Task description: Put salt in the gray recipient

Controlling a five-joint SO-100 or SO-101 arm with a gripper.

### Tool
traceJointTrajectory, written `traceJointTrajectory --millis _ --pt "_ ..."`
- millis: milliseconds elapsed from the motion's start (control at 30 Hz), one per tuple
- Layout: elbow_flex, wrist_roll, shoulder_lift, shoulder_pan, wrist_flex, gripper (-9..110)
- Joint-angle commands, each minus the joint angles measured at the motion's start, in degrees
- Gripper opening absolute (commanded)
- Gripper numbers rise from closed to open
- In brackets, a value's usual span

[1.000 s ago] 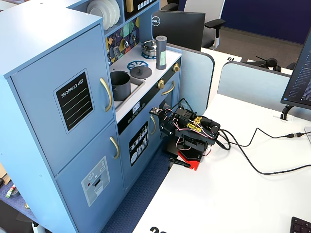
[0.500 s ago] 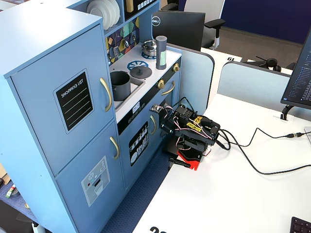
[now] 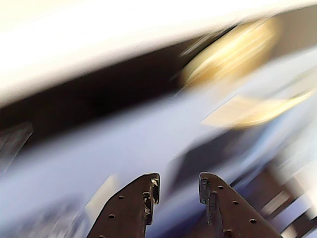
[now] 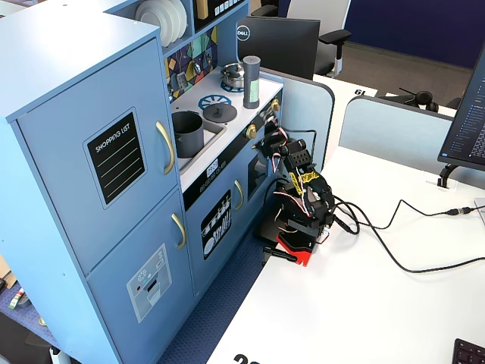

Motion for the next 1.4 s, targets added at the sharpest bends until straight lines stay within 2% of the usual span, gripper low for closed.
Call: traceJointTrajectory --millis 0,167,267,433,500,833,1367 --pt "-9.1 0.5 -6.5 7.7 -7.1 0" --pt "-9.9 1.4 -13.4 9.5 -25.0 0" --pt "-9.4 2.5 -18.6 10.3 -36.3 5" --pt "-8.9 4.5 -25.8 11.0 -50.8 23" --pt "-9.1 5.0 -28.7 11.5 -55.5 36" --pt "-20.4 8.1 -44.7 11.9 -62.8 63" --pt "-41.7 7.2 -67.6 10.9 -65.7 61"
